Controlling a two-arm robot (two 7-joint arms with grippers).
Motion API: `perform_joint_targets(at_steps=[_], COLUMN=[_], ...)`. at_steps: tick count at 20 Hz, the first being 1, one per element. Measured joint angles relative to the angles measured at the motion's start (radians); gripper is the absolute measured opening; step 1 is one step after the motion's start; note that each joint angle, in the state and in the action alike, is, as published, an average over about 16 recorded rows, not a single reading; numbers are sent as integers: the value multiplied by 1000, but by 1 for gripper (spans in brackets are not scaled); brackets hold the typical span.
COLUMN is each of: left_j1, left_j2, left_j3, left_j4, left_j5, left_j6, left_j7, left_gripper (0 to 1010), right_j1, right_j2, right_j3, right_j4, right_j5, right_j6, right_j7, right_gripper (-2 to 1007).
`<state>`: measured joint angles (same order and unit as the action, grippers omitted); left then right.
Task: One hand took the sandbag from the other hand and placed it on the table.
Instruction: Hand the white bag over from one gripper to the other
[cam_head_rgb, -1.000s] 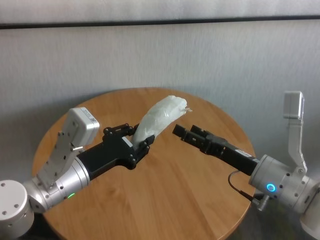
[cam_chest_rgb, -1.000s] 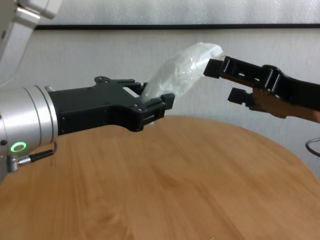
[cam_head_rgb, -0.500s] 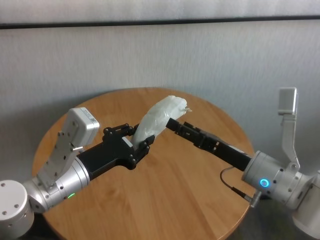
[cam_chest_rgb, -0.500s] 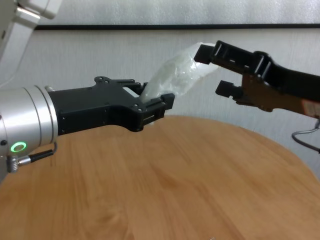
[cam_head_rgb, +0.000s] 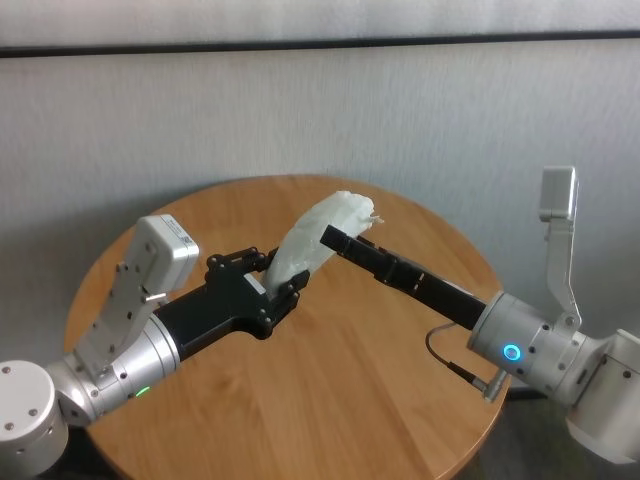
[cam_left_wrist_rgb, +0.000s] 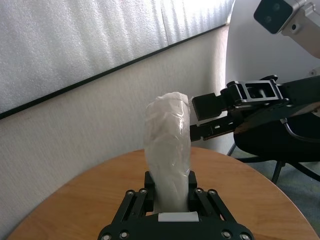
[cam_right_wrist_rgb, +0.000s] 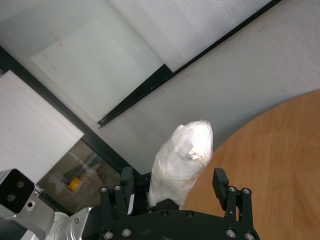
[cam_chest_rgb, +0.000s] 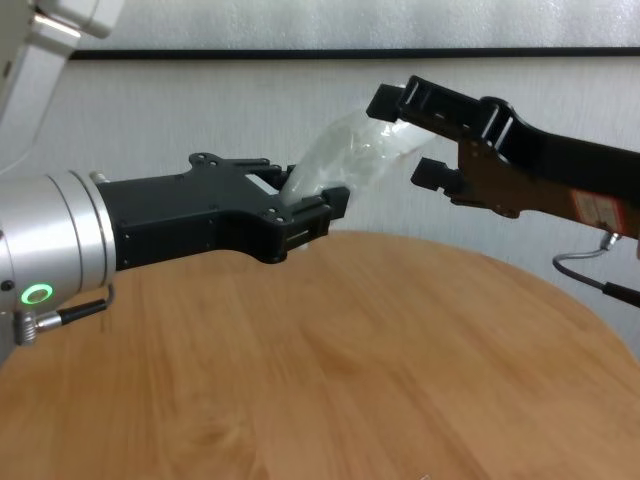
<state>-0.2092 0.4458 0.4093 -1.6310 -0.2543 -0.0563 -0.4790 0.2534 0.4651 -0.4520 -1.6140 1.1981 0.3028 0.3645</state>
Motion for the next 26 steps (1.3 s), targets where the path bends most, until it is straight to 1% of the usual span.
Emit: perform_joint_targets(at_steps=[9, 16, 21, 26], left_j1=[0, 0, 0, 0], left_j2=[0, 0, 0, 0], left_j3=[0, 0, 0, 0], left_j4=[0, 0, 0, 0], left_j5=[0, 0, 0, 0], left_j6=[0, 0, 0, 0], left_j7=[0, 0, 0, 0], left_gripper=[385, 385, 385, 385], right_j1=[37, 64, 74, 77], right_j2=[-17, -25, -27, -27], right_j3=[-21, -39, -47, -49], right_j4=[34, 59, 70, 73], right_j5=[38, 55, 59, 59], right_j6=[0, 0, 0, 1], right_j7=[-15, -21, -22, -22], right_gripper=[1001, 1001, 1001, 979])
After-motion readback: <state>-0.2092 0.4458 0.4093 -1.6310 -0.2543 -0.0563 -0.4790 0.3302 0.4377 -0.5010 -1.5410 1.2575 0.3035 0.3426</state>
